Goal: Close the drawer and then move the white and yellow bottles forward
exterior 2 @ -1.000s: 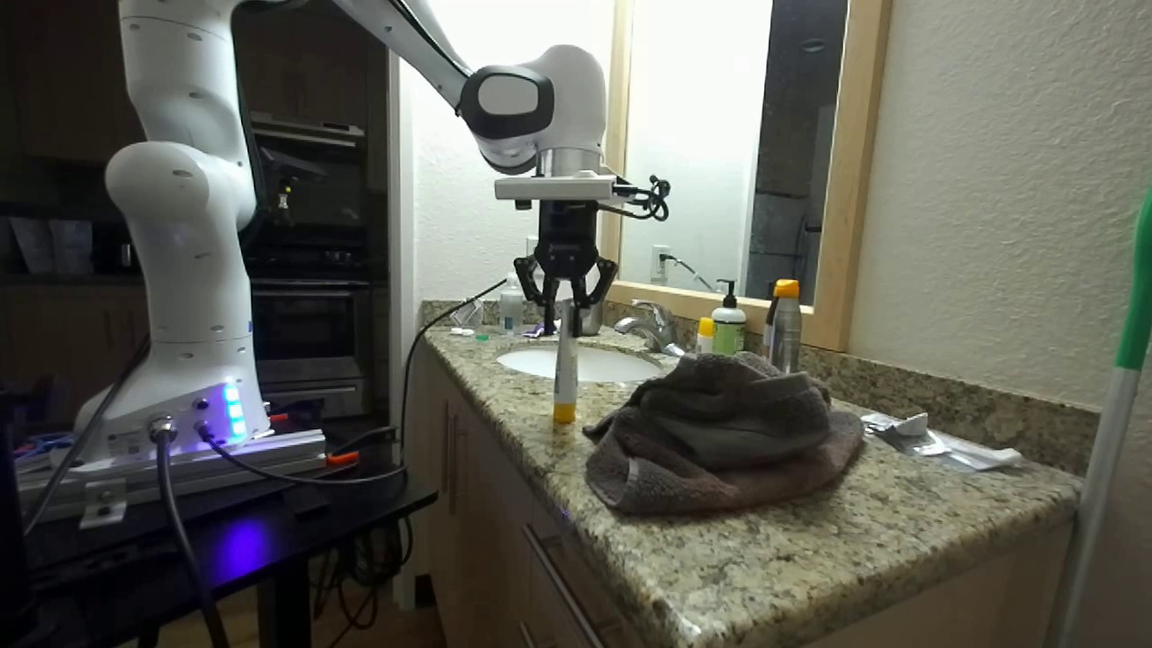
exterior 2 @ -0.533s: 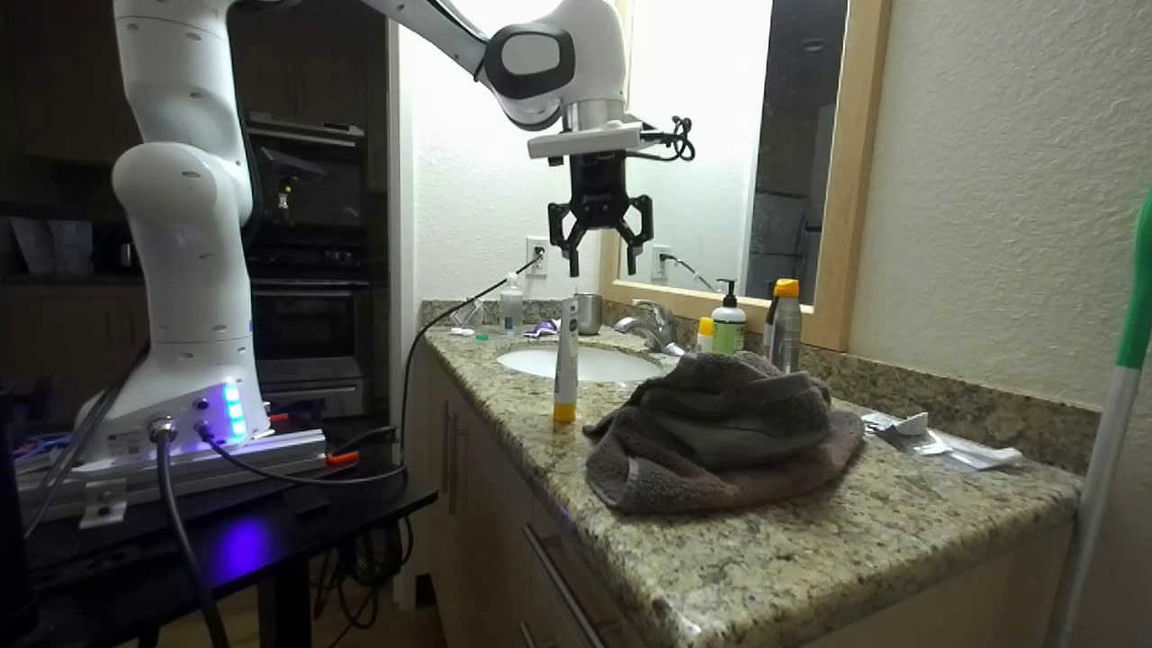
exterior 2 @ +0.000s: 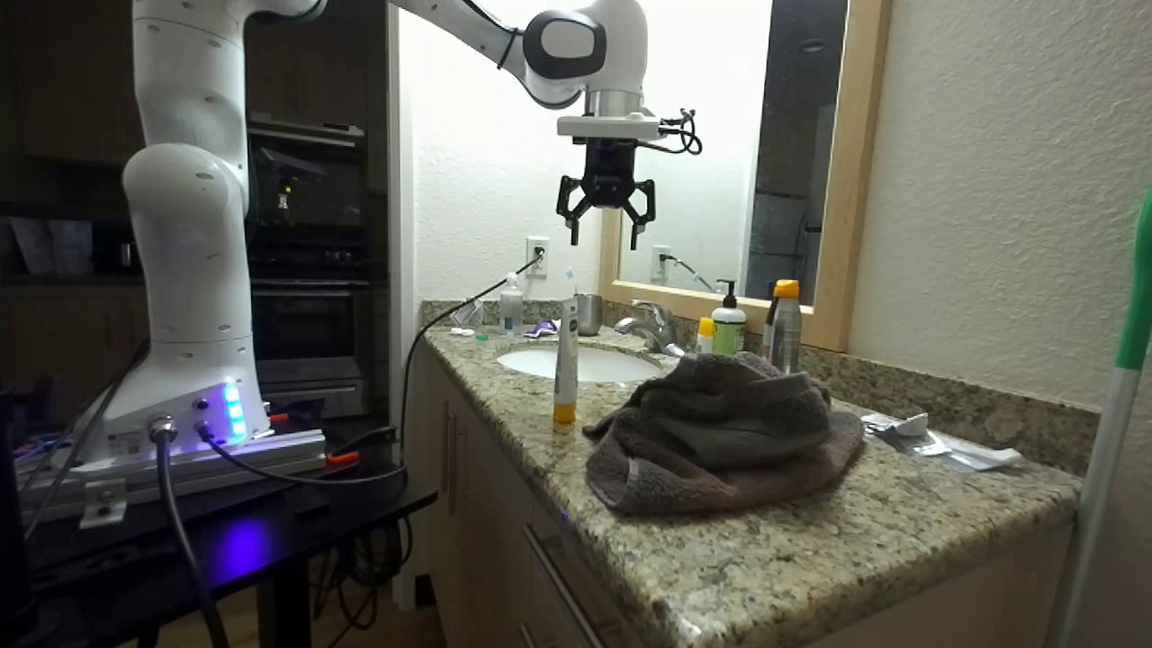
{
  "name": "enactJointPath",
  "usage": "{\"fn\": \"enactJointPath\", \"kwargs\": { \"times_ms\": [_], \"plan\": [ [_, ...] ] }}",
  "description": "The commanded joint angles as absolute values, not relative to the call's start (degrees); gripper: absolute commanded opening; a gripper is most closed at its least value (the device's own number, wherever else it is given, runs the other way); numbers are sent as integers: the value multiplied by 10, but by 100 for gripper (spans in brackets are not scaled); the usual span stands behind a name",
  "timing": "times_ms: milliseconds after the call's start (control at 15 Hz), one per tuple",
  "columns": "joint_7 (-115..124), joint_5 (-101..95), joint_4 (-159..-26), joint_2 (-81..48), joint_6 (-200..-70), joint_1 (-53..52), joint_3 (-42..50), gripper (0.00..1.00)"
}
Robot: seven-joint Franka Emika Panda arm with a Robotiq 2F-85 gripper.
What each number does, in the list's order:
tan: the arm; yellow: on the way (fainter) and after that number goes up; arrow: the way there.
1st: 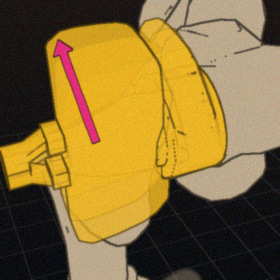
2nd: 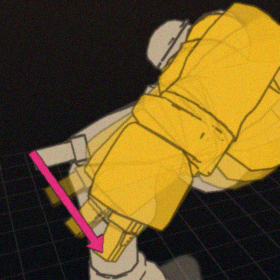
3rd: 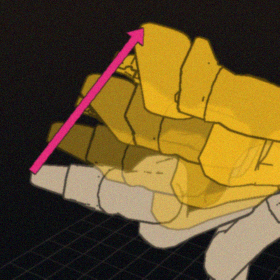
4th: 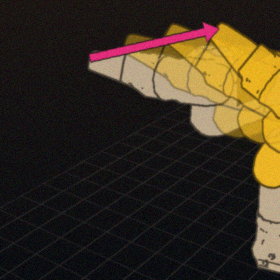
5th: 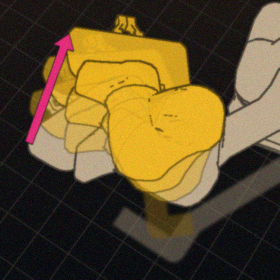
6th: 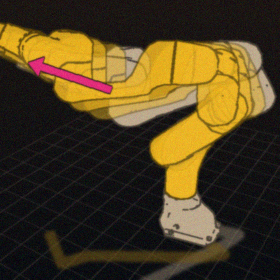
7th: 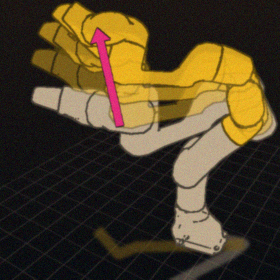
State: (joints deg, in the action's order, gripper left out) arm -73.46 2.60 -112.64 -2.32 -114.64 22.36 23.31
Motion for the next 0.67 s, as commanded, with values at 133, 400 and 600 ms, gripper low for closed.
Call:
{"fn": "enactJointPath", "kwargs": {
  "times_ms": [133, 400, 600],
  "plan": [
    [-745, 33, -1114, -59, -1172, 228, 226, 100],
    [-731, 152, -1019, -180, -1132, 241, 196, 100],
    [-706, 167, -973, -223, -1179, 250, 172, 100]
  ]
}}
